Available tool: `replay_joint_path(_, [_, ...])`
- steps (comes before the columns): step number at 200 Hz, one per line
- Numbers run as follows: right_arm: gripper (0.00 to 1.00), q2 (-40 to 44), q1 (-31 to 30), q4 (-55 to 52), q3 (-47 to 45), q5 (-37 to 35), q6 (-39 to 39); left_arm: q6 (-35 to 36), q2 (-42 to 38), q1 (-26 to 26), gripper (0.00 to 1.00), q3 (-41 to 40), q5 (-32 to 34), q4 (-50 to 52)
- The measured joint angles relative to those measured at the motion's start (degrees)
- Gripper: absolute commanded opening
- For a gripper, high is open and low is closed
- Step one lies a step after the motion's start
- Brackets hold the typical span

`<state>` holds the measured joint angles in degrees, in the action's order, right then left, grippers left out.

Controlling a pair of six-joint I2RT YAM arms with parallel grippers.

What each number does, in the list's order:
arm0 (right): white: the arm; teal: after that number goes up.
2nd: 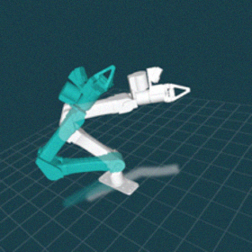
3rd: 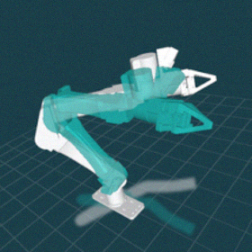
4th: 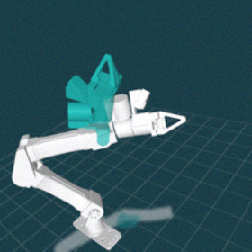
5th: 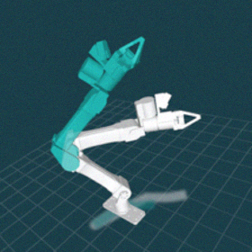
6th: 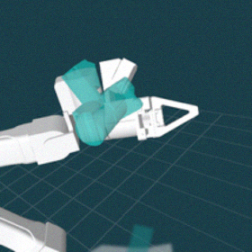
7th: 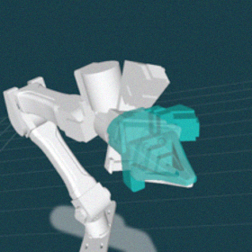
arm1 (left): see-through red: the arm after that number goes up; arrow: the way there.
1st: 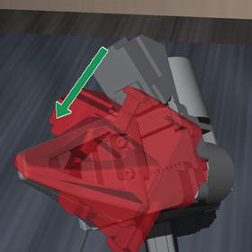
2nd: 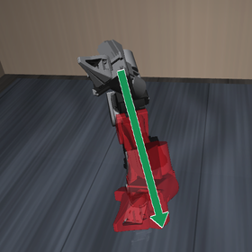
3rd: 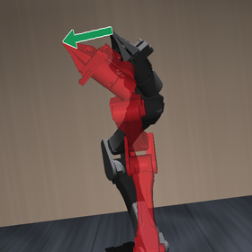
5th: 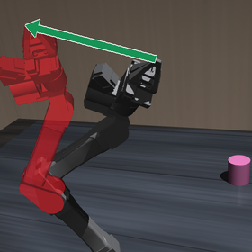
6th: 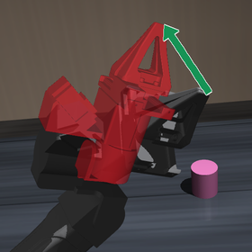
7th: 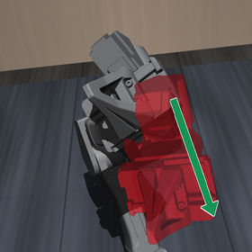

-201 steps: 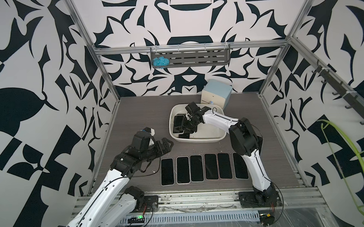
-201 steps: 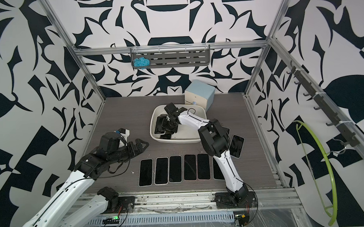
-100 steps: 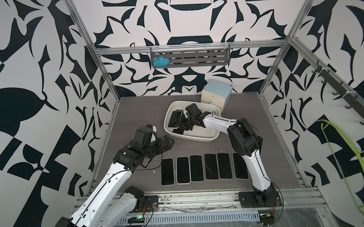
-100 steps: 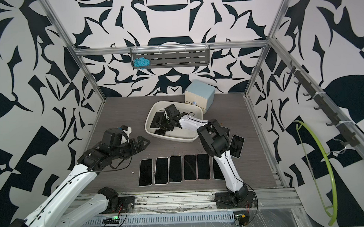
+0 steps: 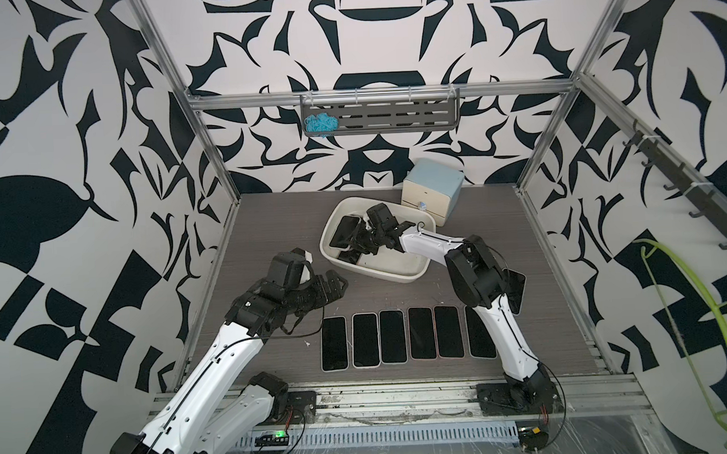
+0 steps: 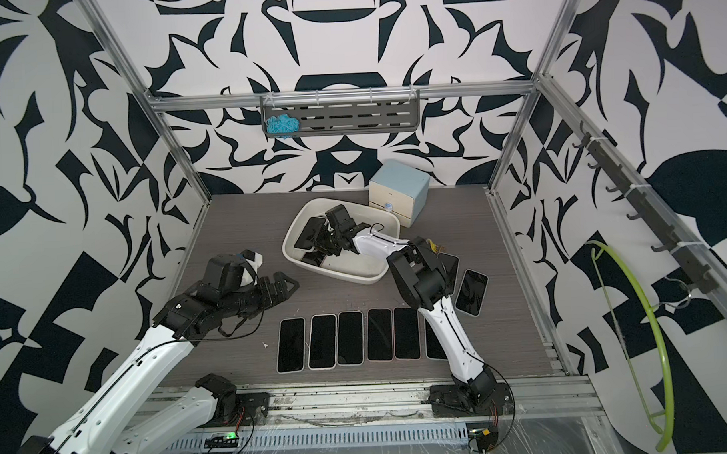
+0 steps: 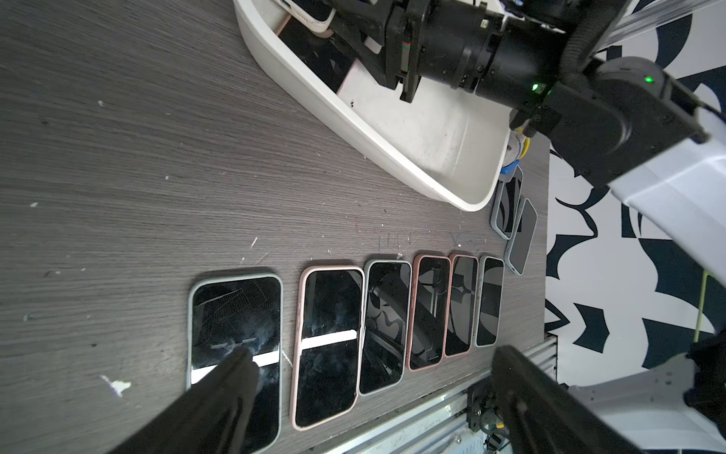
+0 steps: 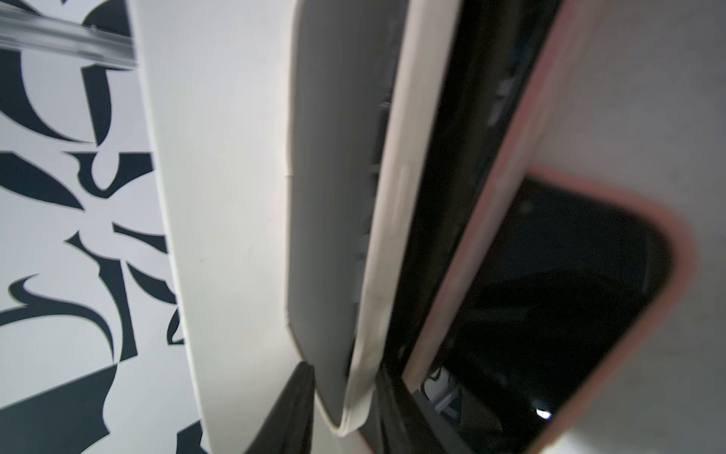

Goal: Take the phone out of the storage box
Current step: Pick up the phone from the storage box.

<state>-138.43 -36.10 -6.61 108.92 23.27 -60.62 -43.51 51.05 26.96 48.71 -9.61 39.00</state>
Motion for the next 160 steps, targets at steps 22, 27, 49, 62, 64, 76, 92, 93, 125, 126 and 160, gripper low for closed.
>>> replay_joint_path(22, [0.15, -1.4, 0.1, -2.7, 3.3, -1.1, -0.7, 0.1, -1.2, 0.0, 1.00, 0.0, 0.3, 0.7])
replay_joint_path(27, [0.10, -1.7, 0.2, -3.0, 3.8, -1.1, -0.7, 0.1, -1.7, 0.0, 1.00, 0.0, 0.4, 1.0])
replay_joint_path(49, [0.08, -1.7, 0.5, -3.3, 4.6, -1.4, -0.9, 0.0, -3.8, 0.0, 1.00, 0.0, 0.9, 2.1])
replay_joint_path(62, [0.08, -1.8, 0.7, -3.4, 4.7, -1.9, -1.1, 0.0, -5.2, 0.0, 1.00, 0.0, 1.0, 2.8])
replay_joint_path(64, [0.08, -1.8, 0.7, -3.4, 4.7, -1.8, -1.1, 0.0, -5.4, 0.0, 1.00, 0.0, 1.1, 2.9])
replay_joint_path(76, [0.12, -1.8, 0.8, -3.4, 4.8, -1.9, -1.2, 0.0, -6.5, 0.0, 1.00, -0.1, 1.3, 3.4])
replay_joint_path(92, [0.20, -2.4, 0.8, -4.3, 6.3, -1.9, -1.7, -0.1, -7.8, 0.0, 1.00, -0.1, 1.6, 4.1])
replay_joint_path(93, [0.20, -2.4, 0.8, -4.3, 6.4, -1.9, -1.7, -0.1, -7.9, 0.0, 1.00, -0.1, 1.7, 4.1])
replay_joint_path(125, [0.27, -5.7, 1.1, -4.8, 11.4, -2.0, -2.7, -0.1, -9.7, 0.0, 1.00, -0.2, 2.4, 6.0])
replay_joint_path(126, [0.27, -5.8, 1.1, -4.7, 11.5, -2.0, -2.7, -0.1, -9.8, 0.0, 1.00, -0.2, 2.4, 6.2])
replay_joint_path(160, [0.24, -9.8, 2.1, -6.7, 17.9, -1.9, -2.8, -0.3, -11.4, 0.0, 1.00, -0.4, 3.0, 8.0])
